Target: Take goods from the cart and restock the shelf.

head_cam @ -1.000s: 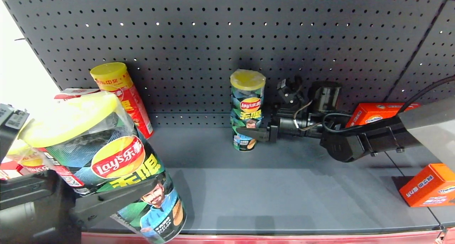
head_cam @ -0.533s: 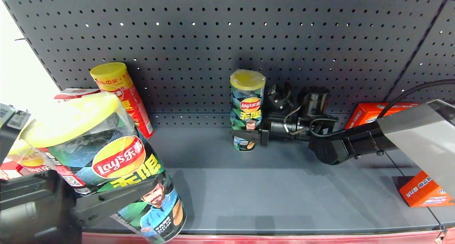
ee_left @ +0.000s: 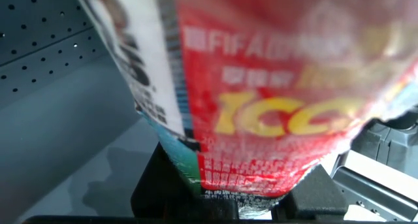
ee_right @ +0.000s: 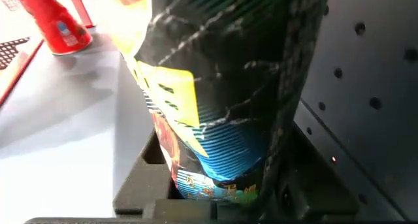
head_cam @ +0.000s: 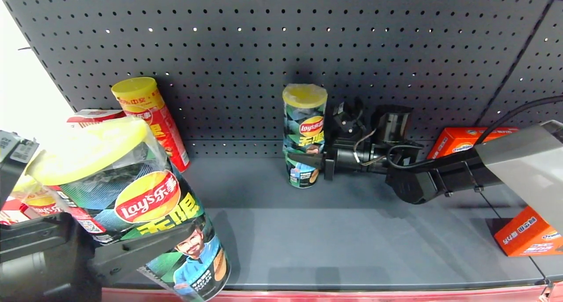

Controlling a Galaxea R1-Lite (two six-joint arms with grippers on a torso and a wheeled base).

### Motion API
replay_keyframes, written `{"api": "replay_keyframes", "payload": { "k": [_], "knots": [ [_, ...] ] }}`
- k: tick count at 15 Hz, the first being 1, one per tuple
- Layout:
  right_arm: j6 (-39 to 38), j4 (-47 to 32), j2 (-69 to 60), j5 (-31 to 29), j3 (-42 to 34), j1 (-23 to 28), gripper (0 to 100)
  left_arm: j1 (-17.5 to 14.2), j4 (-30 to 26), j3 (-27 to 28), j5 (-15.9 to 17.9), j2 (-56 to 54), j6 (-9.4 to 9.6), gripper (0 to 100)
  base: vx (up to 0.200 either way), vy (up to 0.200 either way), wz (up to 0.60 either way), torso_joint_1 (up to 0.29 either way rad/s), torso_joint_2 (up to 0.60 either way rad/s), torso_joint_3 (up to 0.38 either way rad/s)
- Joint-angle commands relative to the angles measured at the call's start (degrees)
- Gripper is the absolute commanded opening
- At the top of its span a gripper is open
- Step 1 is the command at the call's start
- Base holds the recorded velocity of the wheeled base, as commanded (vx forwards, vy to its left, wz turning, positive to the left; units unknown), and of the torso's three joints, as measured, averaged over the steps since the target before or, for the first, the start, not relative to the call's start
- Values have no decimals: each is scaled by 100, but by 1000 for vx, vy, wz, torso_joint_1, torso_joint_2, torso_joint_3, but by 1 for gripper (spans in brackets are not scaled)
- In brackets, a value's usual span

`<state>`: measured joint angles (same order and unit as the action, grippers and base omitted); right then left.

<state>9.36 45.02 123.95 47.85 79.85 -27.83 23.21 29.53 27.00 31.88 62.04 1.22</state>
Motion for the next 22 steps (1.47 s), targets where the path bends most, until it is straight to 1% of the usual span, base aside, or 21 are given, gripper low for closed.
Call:
{"api": "replay_keyframes", "payload": {
  "k": [1,2,4,5,6,8,9,10,12,15,17,18,20,22],
  "knots": [
    [-5,16,-600,-109,-374,-82,0,8,9,7,3,-8,1,0,0,0,0,0,0,0],
    [-22,16,-943,-399,-681,-152,0,8,9,-2,11,-8,1,0,0,0,0,0,0,0],
    [-119,68,-1304,-513,-1103,-240,0,8,9,-2,11,-8,10,0,0,0,0,0,0,0],
    [-189,209,-1682,-724,-1657,-399,0,8,9,7,3,-16,10,0,0,0,0,0,0,0],
    [-198,376,-1840,-935,-1964,-486,0,8,9,7,-6,-16,10,0,0,0,0,0,0,0],
    [-286,1000,-2112,-1401,-2632,-733,0,8,1,24,-15,-16,10,0,0,0,0,0,0,0],
    [-330,1158,-2165,-1524,-2791,-785,0,8,1,33,-15,-16,10,0,0,0,0,0,0,0],
    [-374,1606,-2288,-1893,-3265,-987,0,8,1,42,-15,1,10,0,0,0,0,0,0,0],
    [-374,2002,-2473,-2447,-3959,-1233,0,8,1,33,-24,54,10,0,0,0,0,0,0,0],
    [-374,2406,-2481,-2658,-4540,-1462,0,8,1,7,-59,80,19,0,0,0,0,0,0,0],
    [-374,2995,-2209,-2913,-4900,-1506,0,8,1,33,-94,116,28,0,0,0,0,0,0,0],
    [-374,3232,-2121,-2939,-5041,-1506,0,17,1,42,-129,116,28,0,0,0,0,0,0,0],
    [-365,3558,-1875,-2939,-5199,-1541,0,17,1,42,-129,116,28,0,0,0,0,0,0,0],
    [-356,3742,-1664,-2957,-5199,-1559,0,17,1,42,-147,142,28,0,0,0,0,0,0,0]
  ]
}}
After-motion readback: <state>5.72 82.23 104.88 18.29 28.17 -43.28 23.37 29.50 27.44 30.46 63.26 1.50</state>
